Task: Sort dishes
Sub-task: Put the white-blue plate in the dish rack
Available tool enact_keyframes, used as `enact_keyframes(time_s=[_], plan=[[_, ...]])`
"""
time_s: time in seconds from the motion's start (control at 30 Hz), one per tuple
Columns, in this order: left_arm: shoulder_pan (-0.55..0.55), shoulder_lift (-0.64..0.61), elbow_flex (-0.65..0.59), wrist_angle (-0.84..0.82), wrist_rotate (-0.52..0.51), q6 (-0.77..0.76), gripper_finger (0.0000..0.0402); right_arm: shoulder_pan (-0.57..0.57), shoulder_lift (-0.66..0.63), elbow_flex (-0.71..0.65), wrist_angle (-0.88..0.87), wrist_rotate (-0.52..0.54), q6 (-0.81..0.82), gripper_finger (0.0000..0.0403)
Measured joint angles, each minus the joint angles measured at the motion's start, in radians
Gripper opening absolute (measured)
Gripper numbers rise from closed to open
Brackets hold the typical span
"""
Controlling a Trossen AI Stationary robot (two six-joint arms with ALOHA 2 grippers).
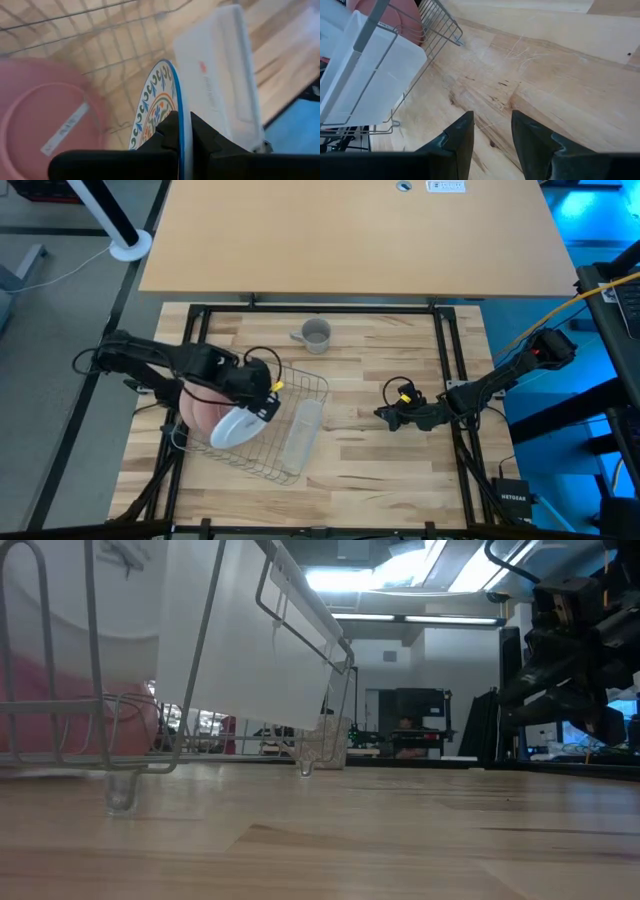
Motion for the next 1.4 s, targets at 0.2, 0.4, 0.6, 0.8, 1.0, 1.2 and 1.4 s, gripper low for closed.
enact_keyframes(time_s=[0.2, 0.4, 0.6, 0.8, 1.0, 1.2, 1.4], plan=[[0.078, 0.000, -0.050, 0.012, 0.038, 0.026, 0.0003, 0.000, 0.000, 0.000, -0.012, 0.000, -0.004, 0.0136], [0.129, 0.000, -0.057, 0.021, 0.054, 0.033, 0.0003, 0.000, 0.000, 0.000, -0.031, 0.001, -0.005, 0.0136], [0.158, -0.003, -0.096, 0.034, 0.052, -0.027, 0.0003, 0.000, 0.000, 0.000, -0.058, 0.001, -0.006, 0.0136], [0.170, -0.003, -0.200, 0.084, 0.088, -0.115, 0.0003, 0.000, 0.000, 0.000, -0.060, 0.002, -0.008, 0.0136], [0.174, -0.001, -0.249, 0.112, 0.140, -0.097, 0.0020, 0.000, 0.000, 0.000, -0.059, 0.002, -0.028, 0.0136], [0.177, 0.004, -0.253, 0.095, 0.083, -0.026, 0.0044, 0.000, 0.000, 0.000, -0.058, 0.002, -0.028, 0.0136], [0.206, 0.006, -0.253, 0.127, 0.049, -0.041, 0.0029, 0.000, 0.000, 0.000, -0.054, 0.002, -0.027, 0.0136]])
